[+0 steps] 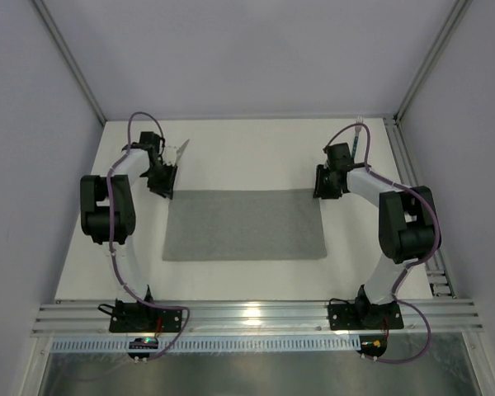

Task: Fold the napkin into a case and place the utensils inside
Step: Smooth out the rectangle-folded napkin at the center of the board.

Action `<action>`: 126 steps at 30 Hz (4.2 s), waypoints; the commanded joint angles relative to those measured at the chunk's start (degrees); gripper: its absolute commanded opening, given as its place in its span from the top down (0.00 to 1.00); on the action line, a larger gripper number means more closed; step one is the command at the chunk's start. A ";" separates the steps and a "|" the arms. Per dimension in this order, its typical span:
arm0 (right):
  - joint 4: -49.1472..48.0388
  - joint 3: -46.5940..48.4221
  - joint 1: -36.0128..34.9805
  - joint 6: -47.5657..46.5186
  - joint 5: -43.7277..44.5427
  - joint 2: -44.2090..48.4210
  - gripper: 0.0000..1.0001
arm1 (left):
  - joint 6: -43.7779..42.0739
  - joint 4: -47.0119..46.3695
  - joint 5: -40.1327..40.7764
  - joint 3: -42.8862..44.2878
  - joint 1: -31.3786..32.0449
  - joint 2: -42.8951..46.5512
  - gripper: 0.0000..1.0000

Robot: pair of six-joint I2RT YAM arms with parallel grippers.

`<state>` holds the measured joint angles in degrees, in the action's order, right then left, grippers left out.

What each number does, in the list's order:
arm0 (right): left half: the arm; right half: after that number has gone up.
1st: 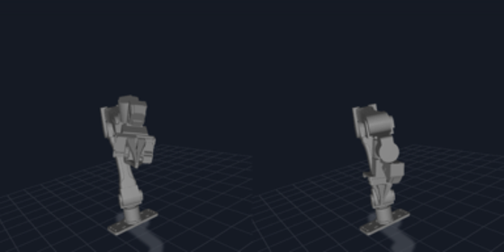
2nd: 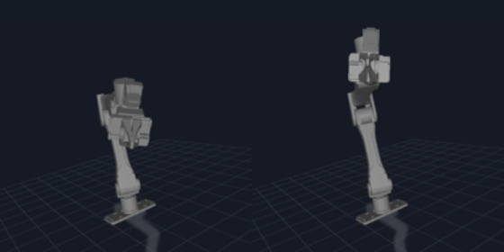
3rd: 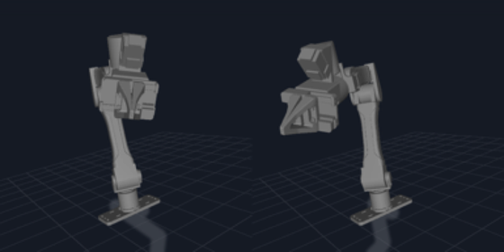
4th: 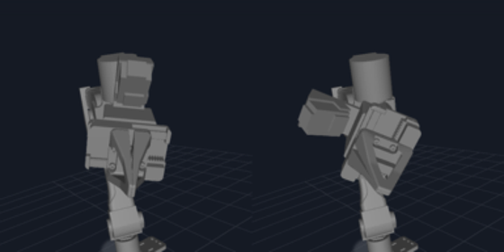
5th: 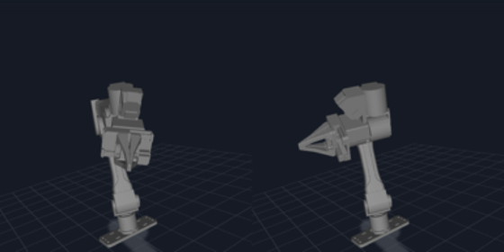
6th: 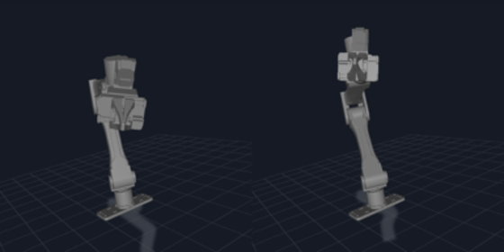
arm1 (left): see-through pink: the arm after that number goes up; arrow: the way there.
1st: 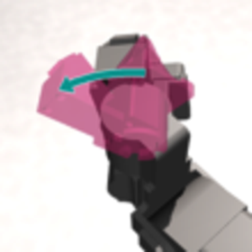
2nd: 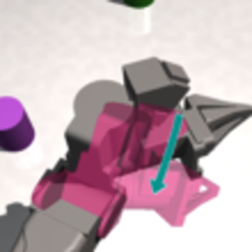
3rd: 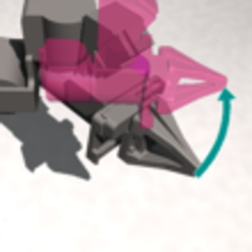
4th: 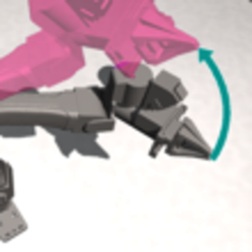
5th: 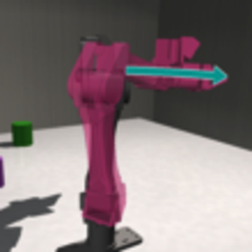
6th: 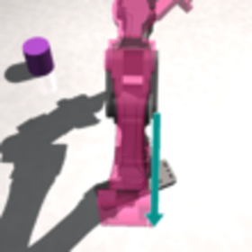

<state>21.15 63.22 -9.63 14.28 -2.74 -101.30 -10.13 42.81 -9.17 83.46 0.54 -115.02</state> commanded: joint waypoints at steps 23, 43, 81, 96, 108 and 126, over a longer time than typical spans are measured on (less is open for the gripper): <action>-4.27 -0.03 0.14 -0.48 -5.08 -1.98 0.95 | 1.78 -2.90 -4.72 -1.99 -0.27 1.20 0.93; -2.25 -0.38 0.05 -1.36 -3.68 1.89 0.95 | 1.61 -2.38 -4.72 -1.90 -0.27 3.75 0.94; -1.55 -1.08 0.05 -1.36 -2.88 4.18 0.97 | -0.07 0.53 -5.07 -0.32 -0.36 2.26 0.76; -1.72 -1.52 0.05 -1.45 -2.97 4.09 0.97 | 0.82 -0.27 -3.75 0.65 -0.27 -1.34 0.71; -1.63 -1.35 0.05 -1.45 -3.06 4.09 0.97 | 0.99 0.17 -5.33 0.74 -0.27 1.99 0.89; -1.46 -1.61 0.05 -1.54 -2.80 4.97 0.97 | 1.51 0.61 -6.47 0.91 -0.36 4.36 1.00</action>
<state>20.62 61.69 -9.52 13.37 -5.65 -98.28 -9.28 43.40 -14.04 82.87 0.36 -114.63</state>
